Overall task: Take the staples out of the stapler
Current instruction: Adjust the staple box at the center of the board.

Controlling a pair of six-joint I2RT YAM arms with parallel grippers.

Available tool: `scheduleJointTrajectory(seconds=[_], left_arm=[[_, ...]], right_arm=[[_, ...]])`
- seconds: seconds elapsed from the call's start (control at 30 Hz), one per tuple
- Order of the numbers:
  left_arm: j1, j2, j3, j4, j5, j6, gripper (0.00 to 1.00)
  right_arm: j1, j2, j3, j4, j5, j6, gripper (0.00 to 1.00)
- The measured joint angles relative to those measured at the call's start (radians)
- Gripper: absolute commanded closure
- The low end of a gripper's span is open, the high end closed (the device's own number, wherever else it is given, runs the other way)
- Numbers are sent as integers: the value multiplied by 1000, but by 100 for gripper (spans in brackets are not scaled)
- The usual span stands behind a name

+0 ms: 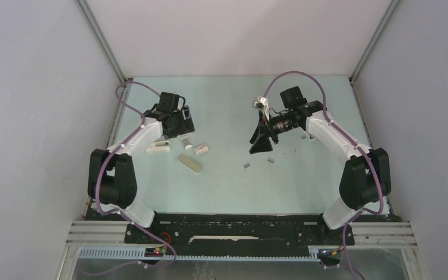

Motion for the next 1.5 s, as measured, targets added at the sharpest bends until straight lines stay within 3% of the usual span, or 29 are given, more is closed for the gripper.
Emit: scheduleJointTrajectory(seconds=[0.1,0.6,0.73,0.9,1.5], left_arm=[[0,0,0,33,-13,-66,31],[-30,80,1,37,-116,-257,44],[-55,136,16,6,-130,-273,48],[-69,211,92,-15,-141,-275,60],[-69,299,158,-63,-189,-282,69]], right_arm=[[-6,0,0,7,-2,0,28],[-24,28,0,27,-29,16,28],[-24,30,0,27,-33,16,29],[-25,30,0,27,-39,15,29],[-43,30,0,26,-40,14,29]])
